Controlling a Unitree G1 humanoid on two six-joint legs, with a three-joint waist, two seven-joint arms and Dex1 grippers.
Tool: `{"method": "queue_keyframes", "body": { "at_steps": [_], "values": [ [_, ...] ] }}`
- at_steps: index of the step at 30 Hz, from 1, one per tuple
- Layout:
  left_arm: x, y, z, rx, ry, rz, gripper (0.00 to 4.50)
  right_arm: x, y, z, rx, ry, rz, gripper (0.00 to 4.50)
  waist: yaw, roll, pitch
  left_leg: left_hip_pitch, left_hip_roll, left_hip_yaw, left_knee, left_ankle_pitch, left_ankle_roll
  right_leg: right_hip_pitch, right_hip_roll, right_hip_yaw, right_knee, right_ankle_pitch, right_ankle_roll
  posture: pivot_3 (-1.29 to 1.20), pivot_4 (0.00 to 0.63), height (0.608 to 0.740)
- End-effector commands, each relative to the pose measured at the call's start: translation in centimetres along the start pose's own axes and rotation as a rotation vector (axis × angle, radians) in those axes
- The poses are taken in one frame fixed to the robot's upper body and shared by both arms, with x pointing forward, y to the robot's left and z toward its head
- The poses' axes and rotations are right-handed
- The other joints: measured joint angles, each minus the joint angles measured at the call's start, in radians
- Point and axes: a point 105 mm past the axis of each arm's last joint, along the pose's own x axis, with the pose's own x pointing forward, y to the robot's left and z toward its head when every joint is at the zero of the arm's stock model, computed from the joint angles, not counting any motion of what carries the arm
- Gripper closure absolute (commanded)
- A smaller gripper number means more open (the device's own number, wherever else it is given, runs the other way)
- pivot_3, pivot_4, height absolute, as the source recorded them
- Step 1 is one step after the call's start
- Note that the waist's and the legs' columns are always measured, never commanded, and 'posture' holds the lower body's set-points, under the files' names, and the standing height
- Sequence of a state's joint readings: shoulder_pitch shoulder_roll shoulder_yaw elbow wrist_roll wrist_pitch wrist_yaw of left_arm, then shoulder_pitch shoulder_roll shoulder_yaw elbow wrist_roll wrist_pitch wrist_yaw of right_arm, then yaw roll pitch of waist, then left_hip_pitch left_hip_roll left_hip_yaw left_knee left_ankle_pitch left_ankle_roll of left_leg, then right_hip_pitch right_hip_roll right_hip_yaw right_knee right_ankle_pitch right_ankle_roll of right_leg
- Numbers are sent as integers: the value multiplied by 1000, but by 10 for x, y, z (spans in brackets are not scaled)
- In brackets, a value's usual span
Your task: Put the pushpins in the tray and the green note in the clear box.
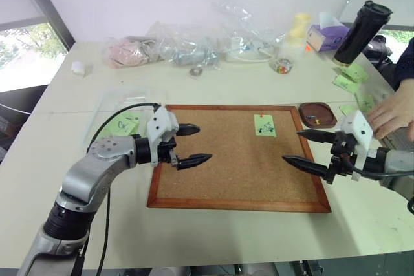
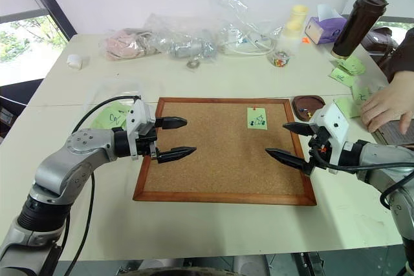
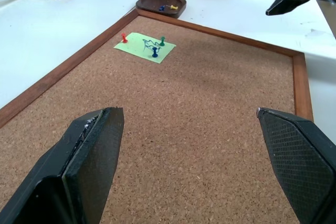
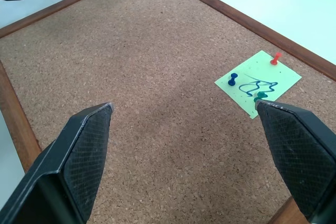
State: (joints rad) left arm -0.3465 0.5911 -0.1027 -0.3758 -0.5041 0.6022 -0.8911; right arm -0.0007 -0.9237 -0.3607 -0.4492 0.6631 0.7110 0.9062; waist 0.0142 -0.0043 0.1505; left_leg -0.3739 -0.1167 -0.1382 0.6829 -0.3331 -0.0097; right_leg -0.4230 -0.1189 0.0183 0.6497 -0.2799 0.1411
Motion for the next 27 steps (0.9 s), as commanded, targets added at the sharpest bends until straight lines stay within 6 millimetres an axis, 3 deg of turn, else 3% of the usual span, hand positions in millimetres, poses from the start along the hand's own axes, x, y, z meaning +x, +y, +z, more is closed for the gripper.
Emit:
{"method": "queue_keyframes", "body": {
  "at_steps": [1,27],
  "values": [
    [-1,-5,10,44,-23,-19,48,0,-1,8,-51,-8,-4,0,0,0,0,0,0,0,0,0,0,0,0,0,0,0,0,0,150,740],
    [5,-6,6,37,-16,-16,48,3,-2,7,-53,-2,2,0,0,0,0,0,0,0,0,0,0,0,0,0,0,0,0,0,150,740]
  ]
}}
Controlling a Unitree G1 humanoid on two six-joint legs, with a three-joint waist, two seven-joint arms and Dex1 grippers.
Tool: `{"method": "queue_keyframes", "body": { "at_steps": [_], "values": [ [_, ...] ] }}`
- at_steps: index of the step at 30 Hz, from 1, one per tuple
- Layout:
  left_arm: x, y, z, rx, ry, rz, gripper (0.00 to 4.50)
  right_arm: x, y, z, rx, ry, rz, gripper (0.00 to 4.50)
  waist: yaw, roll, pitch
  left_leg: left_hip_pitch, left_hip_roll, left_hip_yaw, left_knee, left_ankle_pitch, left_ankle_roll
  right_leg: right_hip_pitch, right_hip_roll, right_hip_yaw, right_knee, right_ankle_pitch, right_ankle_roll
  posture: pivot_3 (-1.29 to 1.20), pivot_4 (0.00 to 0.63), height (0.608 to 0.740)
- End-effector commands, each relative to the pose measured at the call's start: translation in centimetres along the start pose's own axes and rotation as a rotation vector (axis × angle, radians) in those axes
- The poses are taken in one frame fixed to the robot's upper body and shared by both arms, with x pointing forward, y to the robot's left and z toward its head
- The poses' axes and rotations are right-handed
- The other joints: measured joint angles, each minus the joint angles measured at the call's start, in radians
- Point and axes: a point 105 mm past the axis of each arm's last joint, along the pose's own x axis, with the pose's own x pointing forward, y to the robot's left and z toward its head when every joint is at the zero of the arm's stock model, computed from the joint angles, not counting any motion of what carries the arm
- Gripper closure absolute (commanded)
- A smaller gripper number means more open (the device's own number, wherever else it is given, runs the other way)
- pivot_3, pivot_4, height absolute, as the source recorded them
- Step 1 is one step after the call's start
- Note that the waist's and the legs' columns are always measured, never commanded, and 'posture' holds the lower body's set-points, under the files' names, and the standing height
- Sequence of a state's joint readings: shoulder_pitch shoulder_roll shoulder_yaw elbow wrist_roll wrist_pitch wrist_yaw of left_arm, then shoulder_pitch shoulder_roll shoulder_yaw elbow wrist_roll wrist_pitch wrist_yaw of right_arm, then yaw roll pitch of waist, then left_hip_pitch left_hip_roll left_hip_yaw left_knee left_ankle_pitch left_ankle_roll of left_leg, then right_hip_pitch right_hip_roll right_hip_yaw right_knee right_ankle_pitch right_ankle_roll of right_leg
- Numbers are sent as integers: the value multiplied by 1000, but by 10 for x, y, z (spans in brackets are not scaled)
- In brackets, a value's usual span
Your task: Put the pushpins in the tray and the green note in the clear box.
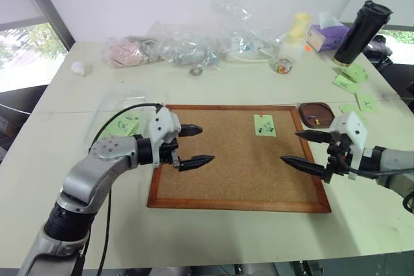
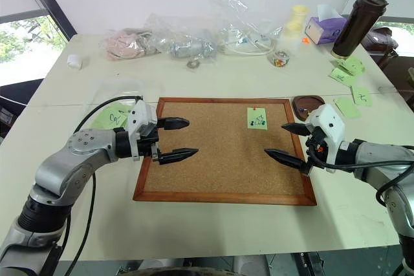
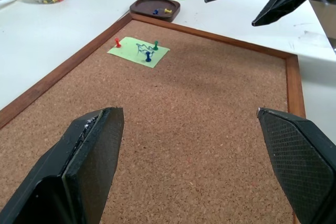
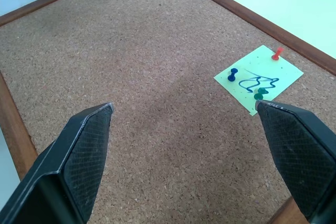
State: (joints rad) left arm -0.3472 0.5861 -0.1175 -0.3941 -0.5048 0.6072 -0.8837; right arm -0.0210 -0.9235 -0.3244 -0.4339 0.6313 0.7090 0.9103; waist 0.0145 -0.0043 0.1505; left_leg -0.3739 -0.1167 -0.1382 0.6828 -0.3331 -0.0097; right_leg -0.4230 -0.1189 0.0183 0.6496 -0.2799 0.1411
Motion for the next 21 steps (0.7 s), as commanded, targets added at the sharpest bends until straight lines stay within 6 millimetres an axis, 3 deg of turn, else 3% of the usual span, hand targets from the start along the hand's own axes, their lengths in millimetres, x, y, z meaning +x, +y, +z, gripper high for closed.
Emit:
{"method": "queue_keyframes", "body": {
  "at_steps": [1,5,14,21],
  "values": [
    [3,-1,4,32,-14,0,48,-1,-1,10,-48,-26,-4,0,0,0,0,0,0,0,0,0,0,0,0,0,0,0,0,0,150,740],
    [9,0,2,45,-14,-5,48,0,-1,11,-50,-28,-1,0,0,0,0,0,0,0,0,0,0,0,0,0,0,0,0,0,150,740],
    [32,5,-22,73,12,-19,4464,5,-3,14,-65,-44,-3,0,0,0,0,0,0,0,0,0,0,0,0,0,0,0,0,0,150,740],
    [48,-1,-54,67,82,-49,4464,24,-24,21,-96,-73,-77,0,-2,0,0,0,0,0,0,0,0,0,0,0,0,0,0,0,150,740]
  ]
}}
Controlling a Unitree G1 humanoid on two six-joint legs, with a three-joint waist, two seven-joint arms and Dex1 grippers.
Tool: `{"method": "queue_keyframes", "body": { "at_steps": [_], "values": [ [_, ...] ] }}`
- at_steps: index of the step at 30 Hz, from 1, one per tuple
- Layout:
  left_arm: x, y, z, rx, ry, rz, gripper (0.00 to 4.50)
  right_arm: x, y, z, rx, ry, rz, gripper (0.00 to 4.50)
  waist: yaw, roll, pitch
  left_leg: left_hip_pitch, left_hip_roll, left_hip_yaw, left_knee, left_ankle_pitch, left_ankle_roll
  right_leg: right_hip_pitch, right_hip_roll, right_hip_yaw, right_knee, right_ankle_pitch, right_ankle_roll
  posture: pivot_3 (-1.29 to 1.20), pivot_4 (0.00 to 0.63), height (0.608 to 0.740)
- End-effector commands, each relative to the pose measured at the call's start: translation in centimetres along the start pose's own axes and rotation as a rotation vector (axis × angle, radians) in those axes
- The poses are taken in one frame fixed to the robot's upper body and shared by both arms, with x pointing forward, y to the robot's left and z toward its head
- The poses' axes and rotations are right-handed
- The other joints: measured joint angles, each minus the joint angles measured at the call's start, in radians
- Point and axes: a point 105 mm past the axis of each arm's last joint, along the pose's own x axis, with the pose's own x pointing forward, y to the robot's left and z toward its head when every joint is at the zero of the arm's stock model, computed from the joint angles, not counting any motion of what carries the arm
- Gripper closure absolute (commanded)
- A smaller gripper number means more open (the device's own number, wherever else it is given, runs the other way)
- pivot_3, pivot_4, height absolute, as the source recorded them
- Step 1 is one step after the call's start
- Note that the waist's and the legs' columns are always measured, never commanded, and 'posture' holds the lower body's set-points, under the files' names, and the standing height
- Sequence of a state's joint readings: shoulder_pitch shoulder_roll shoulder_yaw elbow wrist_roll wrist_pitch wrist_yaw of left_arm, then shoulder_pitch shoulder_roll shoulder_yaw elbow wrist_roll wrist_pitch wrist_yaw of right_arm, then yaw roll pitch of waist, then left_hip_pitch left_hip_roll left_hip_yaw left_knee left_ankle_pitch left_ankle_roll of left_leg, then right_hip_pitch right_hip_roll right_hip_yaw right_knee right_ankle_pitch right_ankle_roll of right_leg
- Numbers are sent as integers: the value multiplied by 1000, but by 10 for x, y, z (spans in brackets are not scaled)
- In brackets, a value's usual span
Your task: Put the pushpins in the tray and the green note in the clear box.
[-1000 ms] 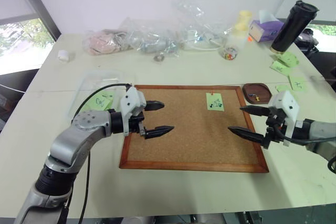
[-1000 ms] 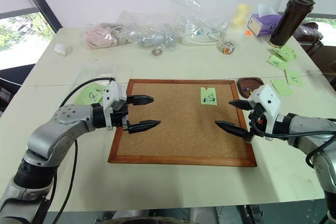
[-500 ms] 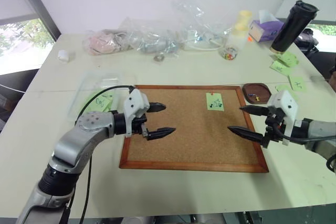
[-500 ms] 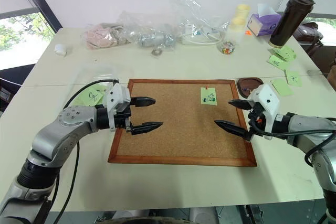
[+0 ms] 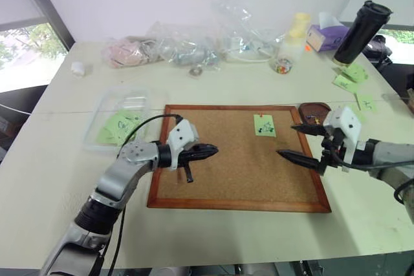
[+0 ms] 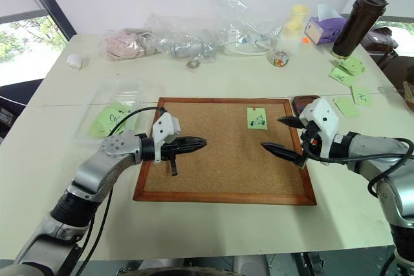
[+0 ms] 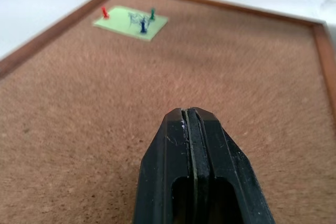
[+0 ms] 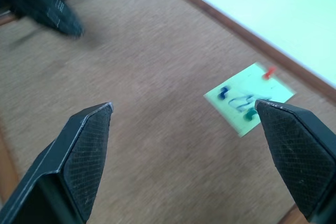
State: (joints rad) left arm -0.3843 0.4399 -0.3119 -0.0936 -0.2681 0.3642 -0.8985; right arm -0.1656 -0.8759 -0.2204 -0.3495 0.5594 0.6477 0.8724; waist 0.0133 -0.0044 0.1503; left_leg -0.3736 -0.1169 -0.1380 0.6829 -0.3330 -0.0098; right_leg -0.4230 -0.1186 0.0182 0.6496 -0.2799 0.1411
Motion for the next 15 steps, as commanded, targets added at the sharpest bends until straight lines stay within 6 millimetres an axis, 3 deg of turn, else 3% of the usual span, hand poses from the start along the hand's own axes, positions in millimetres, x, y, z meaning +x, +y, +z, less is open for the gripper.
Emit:
{"method": "queue_keyframes", "body": {
  "at_steps": [1,5,8,15],
  "values": [
    [3,-3,-5,47,12,-18,4464,6,-13,7,-36,-18,-57,0,0,0,0,0,0,0,0,0,0,0,0,0,0,0,0,0,150,740],
    [5,-1,-16,48,37,9,4464,22,-37,3,-23,15,-143,0,-1,0,0,0,0,0,0,0,0,-1,0,0,0,0,0,0,150,740],
    [4,0,-27,43,59,24,4464,45,-52,2,22,29,-186,0,-2,1,-1,0,0,1,0,0,0,0,0,0,0,0,0,0,150,740],
    [2,0,-30,33,57,40,4464,80,-62,-1,33,70,-201,0,-2,1,-1,0,-1,0,0,0,0,0,0,0,0,0,0,0,150,740]
  ]
}}
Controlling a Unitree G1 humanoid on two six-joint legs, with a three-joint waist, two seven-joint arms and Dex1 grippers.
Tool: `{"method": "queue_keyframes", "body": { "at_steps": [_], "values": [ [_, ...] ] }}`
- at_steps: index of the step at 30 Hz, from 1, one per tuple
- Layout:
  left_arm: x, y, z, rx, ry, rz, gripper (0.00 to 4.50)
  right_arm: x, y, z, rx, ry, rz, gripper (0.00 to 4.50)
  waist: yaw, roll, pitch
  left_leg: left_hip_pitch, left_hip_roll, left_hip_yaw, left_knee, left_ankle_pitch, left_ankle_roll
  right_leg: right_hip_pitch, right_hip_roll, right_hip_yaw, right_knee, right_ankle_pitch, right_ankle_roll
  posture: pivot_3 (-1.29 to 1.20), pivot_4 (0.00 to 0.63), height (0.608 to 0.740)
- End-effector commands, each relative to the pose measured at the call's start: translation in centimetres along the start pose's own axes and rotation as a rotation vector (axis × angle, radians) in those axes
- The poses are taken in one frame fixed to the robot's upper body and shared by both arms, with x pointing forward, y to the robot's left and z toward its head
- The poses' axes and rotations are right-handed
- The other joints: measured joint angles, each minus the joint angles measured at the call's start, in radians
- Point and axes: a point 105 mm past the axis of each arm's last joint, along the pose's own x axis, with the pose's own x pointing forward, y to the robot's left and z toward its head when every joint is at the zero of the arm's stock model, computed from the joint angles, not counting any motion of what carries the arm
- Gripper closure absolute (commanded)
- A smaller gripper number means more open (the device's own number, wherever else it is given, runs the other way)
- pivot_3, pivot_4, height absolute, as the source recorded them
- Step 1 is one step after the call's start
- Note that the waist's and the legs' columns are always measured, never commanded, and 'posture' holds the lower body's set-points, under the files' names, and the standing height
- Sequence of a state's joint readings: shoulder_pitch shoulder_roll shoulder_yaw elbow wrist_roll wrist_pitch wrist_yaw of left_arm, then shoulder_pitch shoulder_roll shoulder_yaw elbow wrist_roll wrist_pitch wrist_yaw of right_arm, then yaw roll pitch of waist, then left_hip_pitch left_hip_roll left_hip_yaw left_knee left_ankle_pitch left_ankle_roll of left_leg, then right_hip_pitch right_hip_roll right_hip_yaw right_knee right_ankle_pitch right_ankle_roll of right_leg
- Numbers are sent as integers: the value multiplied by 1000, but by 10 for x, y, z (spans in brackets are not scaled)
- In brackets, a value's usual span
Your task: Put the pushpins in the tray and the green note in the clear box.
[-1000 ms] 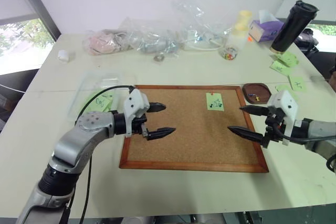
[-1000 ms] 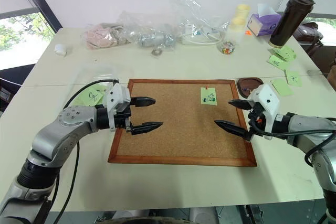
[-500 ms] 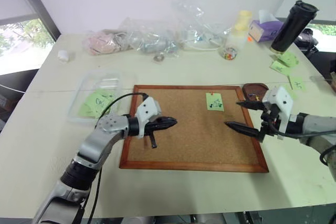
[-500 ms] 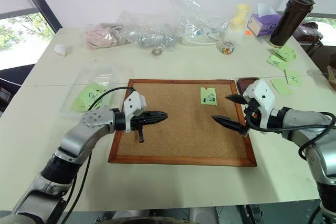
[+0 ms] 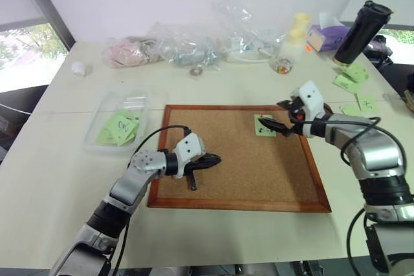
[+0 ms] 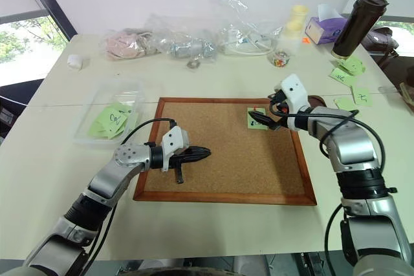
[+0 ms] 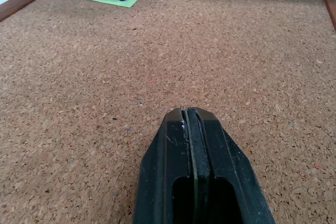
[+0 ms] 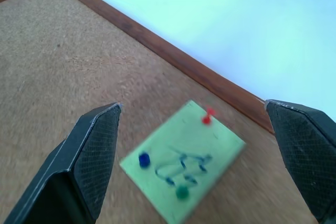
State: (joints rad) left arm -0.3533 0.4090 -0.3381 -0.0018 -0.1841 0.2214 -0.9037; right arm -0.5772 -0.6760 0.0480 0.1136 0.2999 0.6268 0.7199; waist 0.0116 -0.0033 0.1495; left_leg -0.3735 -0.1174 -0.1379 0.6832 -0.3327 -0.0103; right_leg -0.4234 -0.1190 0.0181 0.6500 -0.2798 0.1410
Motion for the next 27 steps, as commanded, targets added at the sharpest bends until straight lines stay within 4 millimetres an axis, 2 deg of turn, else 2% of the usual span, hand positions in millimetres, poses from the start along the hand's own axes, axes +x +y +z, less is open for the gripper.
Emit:
{"method": "queue_keyframes", "body": {
  "at_steps": [1,7,10,14,23,24,27],
  "values": [
    [-4,2,-12,-17,42,37,4464,12,-6,8,-23,-3,-28,0,-1,0,0,0,0,0,0,0,0,0,0,0,0,0,0,0,150,740],
    [-6,1,-12,-21,45,55,4464,26,-10,2,-13,24,-34,0,-4,1,0,0,0,0,0,0,0,0,0,0,0,0,0,0,150,740],
    [-7,0,-13,-21,47,63,4500,32,-11,-3,1,39,-35,830,-8,1,0,0,0,0,0,0,0,0,0,0,0,0,0,0,150,740],
    [-7,0,-13,-22,48,74,4500,34,-13,-5,4,46,-42,2826,-8,1,-1,0,0,0,0,0,0,0,0,0,1,0,0,0,150,740],
    [-7,-1,-13,-22,49,83,4500,38,-10,-8,4,58,-26,2826,-10,1,-1,0,0,0,0,0,0,0,0,0,1,0,0,0,150,740],
    [-7,-1,-13,-22,50,84,4500,38,-9,-8,5,58,-24,3377,-10,1,-1,0,0,0,0,0,0,0,0,0,1,0,0,0,150,740],
    [-7,-1,-13,-23,51,86,4500,37,-9,-5,-1,52,-18,4398,-10,1,-1,0,0,0,0,0,0,0,0,0,1,0,0,0,150,740]
  ]
}}
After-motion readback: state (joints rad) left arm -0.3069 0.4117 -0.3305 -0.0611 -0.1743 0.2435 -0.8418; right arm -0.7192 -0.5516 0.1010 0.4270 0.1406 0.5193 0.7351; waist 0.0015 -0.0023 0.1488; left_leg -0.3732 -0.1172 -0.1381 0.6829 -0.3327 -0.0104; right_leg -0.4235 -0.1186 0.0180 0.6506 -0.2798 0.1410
